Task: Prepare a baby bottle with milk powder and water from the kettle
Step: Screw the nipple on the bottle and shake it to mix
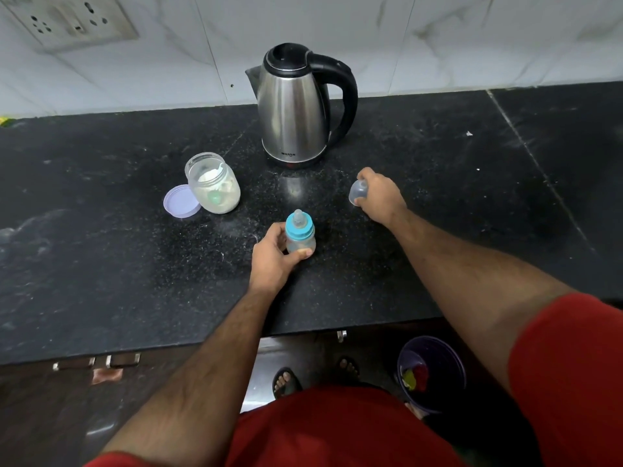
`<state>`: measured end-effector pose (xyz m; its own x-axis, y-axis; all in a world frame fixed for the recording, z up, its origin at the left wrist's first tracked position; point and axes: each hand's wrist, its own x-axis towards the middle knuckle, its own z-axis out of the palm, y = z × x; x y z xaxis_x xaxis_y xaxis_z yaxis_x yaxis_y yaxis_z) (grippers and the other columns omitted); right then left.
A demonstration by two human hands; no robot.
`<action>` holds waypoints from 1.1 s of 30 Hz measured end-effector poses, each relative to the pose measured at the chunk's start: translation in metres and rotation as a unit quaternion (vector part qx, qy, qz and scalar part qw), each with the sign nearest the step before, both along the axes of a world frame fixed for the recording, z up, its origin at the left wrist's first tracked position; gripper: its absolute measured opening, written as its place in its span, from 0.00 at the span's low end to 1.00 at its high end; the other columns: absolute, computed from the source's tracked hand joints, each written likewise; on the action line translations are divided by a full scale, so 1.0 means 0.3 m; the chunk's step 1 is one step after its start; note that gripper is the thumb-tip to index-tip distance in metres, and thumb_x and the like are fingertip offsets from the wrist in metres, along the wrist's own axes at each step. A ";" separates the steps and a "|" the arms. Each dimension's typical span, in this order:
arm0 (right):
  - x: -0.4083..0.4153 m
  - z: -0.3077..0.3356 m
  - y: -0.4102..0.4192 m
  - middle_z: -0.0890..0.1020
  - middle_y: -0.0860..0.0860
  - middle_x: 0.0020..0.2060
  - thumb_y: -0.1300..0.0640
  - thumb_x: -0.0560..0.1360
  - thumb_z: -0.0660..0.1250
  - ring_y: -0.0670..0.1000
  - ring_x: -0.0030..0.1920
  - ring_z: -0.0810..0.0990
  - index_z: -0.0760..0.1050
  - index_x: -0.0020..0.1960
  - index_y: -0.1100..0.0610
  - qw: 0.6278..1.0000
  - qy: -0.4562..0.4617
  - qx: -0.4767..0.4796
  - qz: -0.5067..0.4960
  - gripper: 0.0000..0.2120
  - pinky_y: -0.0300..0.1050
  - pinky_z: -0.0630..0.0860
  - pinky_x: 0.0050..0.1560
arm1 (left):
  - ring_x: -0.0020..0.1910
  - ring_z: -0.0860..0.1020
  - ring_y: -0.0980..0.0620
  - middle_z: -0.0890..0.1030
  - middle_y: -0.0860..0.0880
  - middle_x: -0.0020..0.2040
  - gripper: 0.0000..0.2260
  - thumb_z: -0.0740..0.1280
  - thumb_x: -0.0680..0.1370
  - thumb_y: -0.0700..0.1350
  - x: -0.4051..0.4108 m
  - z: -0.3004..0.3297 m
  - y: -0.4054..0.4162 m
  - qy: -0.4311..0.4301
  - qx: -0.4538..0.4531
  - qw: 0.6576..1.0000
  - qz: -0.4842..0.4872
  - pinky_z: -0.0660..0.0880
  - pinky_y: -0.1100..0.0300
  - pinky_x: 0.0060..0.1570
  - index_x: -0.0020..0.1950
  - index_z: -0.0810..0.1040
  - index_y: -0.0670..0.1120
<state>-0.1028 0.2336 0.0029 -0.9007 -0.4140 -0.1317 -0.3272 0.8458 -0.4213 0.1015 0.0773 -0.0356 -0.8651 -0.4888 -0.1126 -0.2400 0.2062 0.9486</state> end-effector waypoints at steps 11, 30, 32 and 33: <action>0.232 0.113 -0.037 0.81 0.42 0.43 0.56 0.68 0.75 0.42 0.43 0.81 0.76 0.54 0.49 0.951 -0.013 -0.309 0.002 0.17 0.37 0.78 0.45 | 0.51 0.80 0.68 0.83 0.58 0.52 0.23 0.80 0.67 0.39 0.003 0.005 -0.004 0.010 0.006 1.000 -0.004 0.74 0.73 0.52 0.58 0.76 0.50; 0.404 0.148 -0.088 0.78 0.47 0.62 0.57 0.72 0.73 0.45 0.60 0.76 0.75 0.68 0.51 0.961 0.021 -0.216 0.170 0.25 0.39 0.74 0.55 | 0.52 0.83 0.57 0.84 0.52 0.53 0.25 0.80 0.68 0.41 0.001 0.010 -0.027 0.022 0.016 0.999 -0.043 0.78 0.63 0.53 0.62 0.76 0.48; 0.406 0.145 -0.087 0.77 0.47 0.62 0.57 0.72 0.73 0.46 0.60 0.75 0.75 0.69 0.51 0.963 0.021 -0.205 0.174 0.25 0.41 0.74 0.55 | 0.54 0.82 0.57 0.84 0.51 0.55 0.25 0.79 0.69 0.41 0.006 0.009 -0.033 0.025 0.024 0.998 -0.050 0.77 0.63 0.56 0.64 0.76 0.46; 0.407 0.144 -0.087 0.77 0.47 0.62 0.57 0.73 0.73 0.46 0.60 0.75 0.74 0.69 0.50 0.964 0.020 -0.200 0.173 0.25 0.42 0.75 0.56 | 0.55 0.82 0.57 0.84 0.52 0.55 0.25 0.79 0.69 0.41 0.009 0.009 -0.037 0.027 0.028 0.998 -0.053 0.77 0.64 0.56 0.64 0.77 0.46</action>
<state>0.0193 0.2075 0.0462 -0.7001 -0.7014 0.1339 -0.5843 0.4549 -0.6721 0.1041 0.0661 -0.0330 -0.9171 -0.3886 -0.0891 -0.1681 0.1741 0.9703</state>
